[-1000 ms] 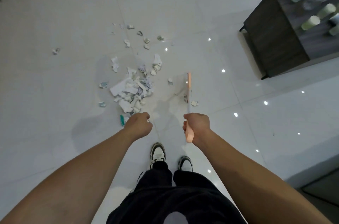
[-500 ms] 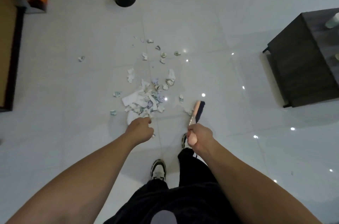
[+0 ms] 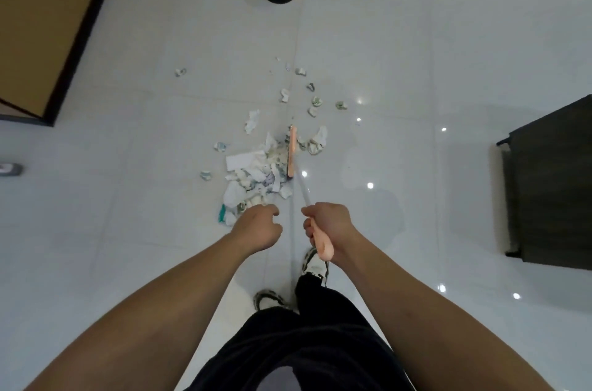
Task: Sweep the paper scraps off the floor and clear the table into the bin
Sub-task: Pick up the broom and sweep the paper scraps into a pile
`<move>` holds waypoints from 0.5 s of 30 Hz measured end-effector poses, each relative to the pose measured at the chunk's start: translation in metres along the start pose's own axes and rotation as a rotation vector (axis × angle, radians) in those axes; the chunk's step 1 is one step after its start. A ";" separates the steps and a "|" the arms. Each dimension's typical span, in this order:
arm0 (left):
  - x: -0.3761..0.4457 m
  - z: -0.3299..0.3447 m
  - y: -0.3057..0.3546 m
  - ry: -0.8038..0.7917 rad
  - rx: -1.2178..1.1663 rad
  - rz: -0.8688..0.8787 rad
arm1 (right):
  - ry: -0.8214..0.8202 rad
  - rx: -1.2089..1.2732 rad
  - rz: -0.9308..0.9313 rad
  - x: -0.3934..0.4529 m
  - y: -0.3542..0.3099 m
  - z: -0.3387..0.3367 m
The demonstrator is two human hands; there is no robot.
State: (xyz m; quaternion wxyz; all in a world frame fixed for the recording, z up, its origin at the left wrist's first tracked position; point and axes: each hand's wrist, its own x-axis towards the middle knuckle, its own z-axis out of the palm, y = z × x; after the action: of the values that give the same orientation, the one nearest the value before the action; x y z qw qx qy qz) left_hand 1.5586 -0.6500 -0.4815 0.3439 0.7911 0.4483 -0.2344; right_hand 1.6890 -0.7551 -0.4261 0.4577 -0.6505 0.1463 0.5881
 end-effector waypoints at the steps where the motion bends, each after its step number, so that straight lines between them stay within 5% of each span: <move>1: -0.004 -0.002 -0.008 0.011 -0.027 -0.016 | -0.004 -0.051 -0.014 -0.004 0.001 0.010; 9: -0.059 -0.019 -0.097 0.218 -0.222 -0.211 | -0.163 -0.410 0.039 -0.037 0.033 0.081; 15: -0.123 0.009 -0.172 0.240 -0.332 -0.390 | -0.374 -0.508 0.264 -0.040 0.072 0.124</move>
State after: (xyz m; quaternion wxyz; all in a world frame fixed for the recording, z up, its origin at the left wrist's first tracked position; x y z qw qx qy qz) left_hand 1.3479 -0.6616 -0.4615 0.3615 0.6449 0.6618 -0.1240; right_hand 1.5475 -0.7131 -0.4070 0.2198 -0.6000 -0.0086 0.7692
